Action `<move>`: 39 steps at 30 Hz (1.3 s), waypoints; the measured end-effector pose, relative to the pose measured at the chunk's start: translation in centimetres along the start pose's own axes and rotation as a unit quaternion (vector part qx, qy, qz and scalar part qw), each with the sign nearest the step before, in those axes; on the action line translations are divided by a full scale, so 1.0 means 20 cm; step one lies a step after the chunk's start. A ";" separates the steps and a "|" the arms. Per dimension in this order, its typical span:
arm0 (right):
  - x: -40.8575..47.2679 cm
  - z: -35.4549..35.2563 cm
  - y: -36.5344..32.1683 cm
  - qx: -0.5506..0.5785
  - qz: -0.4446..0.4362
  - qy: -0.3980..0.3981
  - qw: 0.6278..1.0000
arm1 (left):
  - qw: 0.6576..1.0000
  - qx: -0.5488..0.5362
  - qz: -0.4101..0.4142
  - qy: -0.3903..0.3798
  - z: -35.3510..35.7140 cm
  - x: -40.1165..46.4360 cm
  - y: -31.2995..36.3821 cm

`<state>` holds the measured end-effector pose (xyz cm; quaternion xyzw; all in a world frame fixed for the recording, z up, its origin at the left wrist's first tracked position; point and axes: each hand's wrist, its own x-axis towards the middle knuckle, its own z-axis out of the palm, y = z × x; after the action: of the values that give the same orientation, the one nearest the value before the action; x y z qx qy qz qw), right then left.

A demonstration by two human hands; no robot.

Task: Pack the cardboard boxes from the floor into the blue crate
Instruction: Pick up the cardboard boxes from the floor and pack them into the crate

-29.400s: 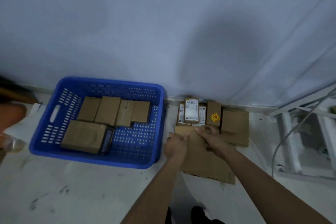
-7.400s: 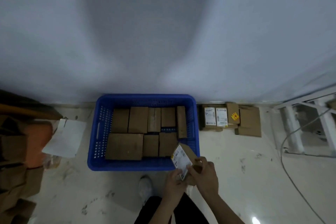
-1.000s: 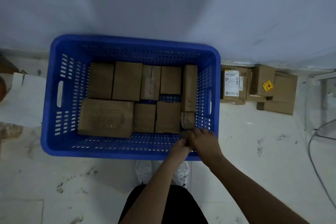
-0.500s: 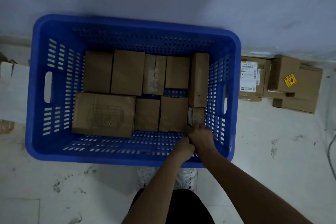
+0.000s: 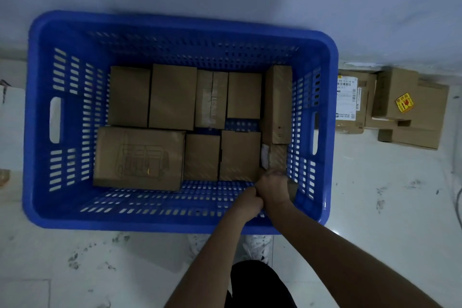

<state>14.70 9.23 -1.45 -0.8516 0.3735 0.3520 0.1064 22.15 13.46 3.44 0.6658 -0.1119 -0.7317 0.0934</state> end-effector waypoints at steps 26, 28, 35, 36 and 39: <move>-0.01 0.11 0.08 0.072 0.037 0.086 0.993 | 0.631 0.774 0.048 0.003 -0.24 0.56 -0.20; -0.01 0.08 0.07 0.100 0.071 0.060 0.991 | 0.645 0.764 0.029 0.007 -0.23 0.56 -0.20; 0.05 -0.01 -0.01 0.003 -0.006 -0.072 0.997 | 0.641 0.768 0.000 -0.002 -0.25 0.54 -0.20; 0.07 -0.01 0.00 -0.003 -0.013 -0.104 0.994 | 0.643 0.766 -0.003 -0.005 -0.25 0.53 -0.19; 0.05 0.03 0.05 -0.039 -0.017 -0.090 0.995 | 0.677 0.736 -0.014 0.001 -0.24 0.55 -0.19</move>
<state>14.04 8.25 -2.49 -0.8260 0.3340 0.4400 0.1119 26.00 13.85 -8.52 0.5220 -0.6048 -0.4135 -0.4367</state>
